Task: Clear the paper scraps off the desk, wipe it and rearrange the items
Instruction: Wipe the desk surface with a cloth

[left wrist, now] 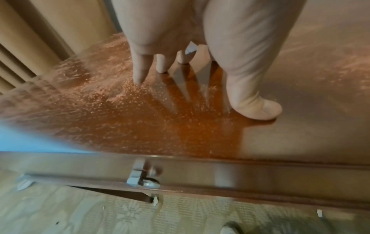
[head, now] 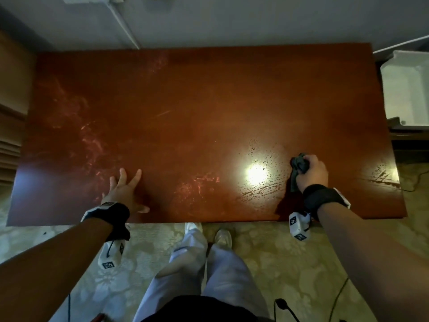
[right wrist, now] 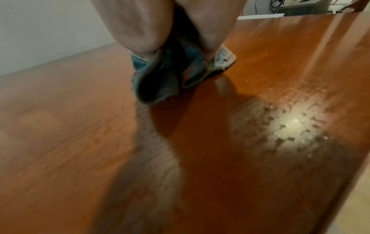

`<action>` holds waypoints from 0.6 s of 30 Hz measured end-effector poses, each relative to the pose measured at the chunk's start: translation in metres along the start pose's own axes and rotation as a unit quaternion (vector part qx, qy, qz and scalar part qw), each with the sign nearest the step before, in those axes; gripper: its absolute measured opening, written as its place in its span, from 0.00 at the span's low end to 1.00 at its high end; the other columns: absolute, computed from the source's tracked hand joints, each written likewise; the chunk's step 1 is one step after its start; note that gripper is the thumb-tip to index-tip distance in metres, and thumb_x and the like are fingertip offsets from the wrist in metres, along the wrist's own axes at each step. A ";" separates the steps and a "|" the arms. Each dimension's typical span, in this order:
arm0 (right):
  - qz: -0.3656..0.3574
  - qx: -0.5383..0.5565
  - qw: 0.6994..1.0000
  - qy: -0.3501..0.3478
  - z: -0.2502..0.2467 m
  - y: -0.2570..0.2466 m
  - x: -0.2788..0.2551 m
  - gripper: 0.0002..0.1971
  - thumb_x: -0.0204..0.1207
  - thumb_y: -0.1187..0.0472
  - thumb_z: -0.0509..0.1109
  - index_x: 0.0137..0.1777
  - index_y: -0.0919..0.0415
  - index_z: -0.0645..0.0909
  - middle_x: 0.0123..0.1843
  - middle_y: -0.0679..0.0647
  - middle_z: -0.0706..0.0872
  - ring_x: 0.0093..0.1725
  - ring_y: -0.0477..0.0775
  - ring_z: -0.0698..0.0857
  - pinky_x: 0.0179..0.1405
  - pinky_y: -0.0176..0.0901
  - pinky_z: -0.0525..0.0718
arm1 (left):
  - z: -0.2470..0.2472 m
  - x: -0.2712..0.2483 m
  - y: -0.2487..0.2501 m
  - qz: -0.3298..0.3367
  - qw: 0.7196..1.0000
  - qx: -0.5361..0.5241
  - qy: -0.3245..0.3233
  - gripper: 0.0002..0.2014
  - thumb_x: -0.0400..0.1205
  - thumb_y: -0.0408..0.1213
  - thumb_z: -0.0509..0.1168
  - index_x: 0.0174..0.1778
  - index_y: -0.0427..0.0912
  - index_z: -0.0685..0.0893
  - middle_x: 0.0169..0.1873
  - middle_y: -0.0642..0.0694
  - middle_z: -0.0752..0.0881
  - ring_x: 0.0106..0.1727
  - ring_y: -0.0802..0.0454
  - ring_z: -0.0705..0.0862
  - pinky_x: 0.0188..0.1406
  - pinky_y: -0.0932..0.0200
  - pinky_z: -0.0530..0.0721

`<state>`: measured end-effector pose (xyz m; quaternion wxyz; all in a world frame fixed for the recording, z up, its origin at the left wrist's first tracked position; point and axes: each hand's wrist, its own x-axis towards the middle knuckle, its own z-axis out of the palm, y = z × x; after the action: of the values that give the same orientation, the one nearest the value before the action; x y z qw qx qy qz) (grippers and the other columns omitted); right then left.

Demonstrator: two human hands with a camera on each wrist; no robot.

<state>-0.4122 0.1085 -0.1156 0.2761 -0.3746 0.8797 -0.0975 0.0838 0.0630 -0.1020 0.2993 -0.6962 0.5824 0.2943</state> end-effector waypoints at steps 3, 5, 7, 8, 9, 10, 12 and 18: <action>-0.020 -0.018 1.000 -0.004 0.010 -0.010 -0.012 0.26 0.76 0.73 0.67 0.73 0.58 0.73 0.70 0.65 0.73 0.68 0.71 0.75 0.70 0.59 0.78 | -0.004 -0.001 0.002 0.003 1.000 -0.011 -0.010 0.64 0.67 0.52 0.83 0.83 0.69 0.37 0.84 0.50 0.27 0.85 0.37 0.34 0.79 0.24 0.56; -0.034 -0.026 0.999 -0.014 0.021 -0.022 -0.022 0.26 0.76 0.73 0.67 0.73 0.56 0.73 0.71 0.64 0.72 0.69 0.70 0.75 0.71 0.60 0.78 | -0.005 -0.003 0.002 0.002 1.000 -0.013 -0.019 0.64 0.67 0.52 0.82 0.84 0.68 0.37 0.83 0.50 0.27 0.85 0.37 0.34 0.79 0.24 0.55; -0.053 -0.032 0.998 -0.032 0.035 -0.040 -0.037 0.26 0.76 0.71 0.67 0.73 0.54 0.73 0.73 0.63 0.72 0.70 0.69 0.74 0.71 0.60 0.78 | -0.006 -0.003 0.002 0.002 1.000 -0.008 -0.024 0.64 0.67 0.53 0.82 0.83 0.68 0.36 0.83 0.49 0.27 0.85 0.36 0.34 0.79 0.24 0.54; -0.067 -0.039 0.996 -0.043 0.044 -0.051 -0.046 0.25 0.77 0.70 0.67 0.73 0.53 0.73 0.73 0.63 0.72 0.71 0.68 0.73 0.71 0.59 0.78 | -0.006 -0.002 0.001 0.003 1.000 -0.002 -0.024 0.64 0.67 0.53 0.82 0.83 0.69 0.36 0.83 0.49 0.27 0.85 0.36 0.34 0.79 0.24 0.53; -0.083 -0.045 0.994 -0.055 0.054 -0.063 -0.056 0.25 0.77 0.70 0.67 0.73 0.53 0.74 0.73 0.63 0.72 0.71 0.68 0.73 0.70 0.58 0.78 | -0.006 -0.001 0.001 0.004 1.000 0.004 -0.024 0.64 0.67 0.54 0.81 0.83 0.69 0.35 0.83 0.49 0.27 0.85 0.36 0.35 0.79 0.24 0.52; -0.102 -0.048 0.991 -0.067 0.066 -0.075 -0.068 0.24 0.77 0.69 0.67 0.72 0.53 0.74 0.73 0.62 0.72 0.71 0.67 0.72 0.70 0.56 0.78 | -0.006 -0.001 0.000 0.004 1.000 0.009 -0.024 0.64 0.67 0.55 0.81 0.83 0.69 0.34 0.83 0.49 0.27 0.85 0.37 0.35 0.80 0.24 0.51; -0.142 -0.045 0.984 -0.093 0.093 -0.099 -0.091 0.25 0.75 0.68 0.69 0.72 0.52 0.75 0.73 0.60 0.72 0.72 0.66 0.72 0.72 0.56 0.77 | -0.006 0.001 -0.001 0.006 1.000 0.012 -0.027 0.64 0.68 0.56 0.81 0.82 0.69 0.34 0.83 0.49 0.26 0.85 0.36 0.35 0.79 0.24 0.49; -0.214 -0.081 0.958 -0.172 0.150 -0.152 -0.145 0.25 0.77 0.67 0.68 0.72 0.49 0.72 0.74 0.59 0.69 0.72 0.65 0.68 0.72 0.57 0.75 | -0.004 -0.001 -0.004 0.028 1.000 -0.004 -0.010 0.63 0.69 0.53 0.80 0.83 0.68 0.35 0.83 0.48 0.26 0.85 0.35 0.35 0.80 0.26 0.53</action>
<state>-0.1544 0.1110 -0.1221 0.3650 -0.5862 0.7230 -0.0167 0.0881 0.0613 -0.0985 0.2938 -0.6780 0.5971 0.3121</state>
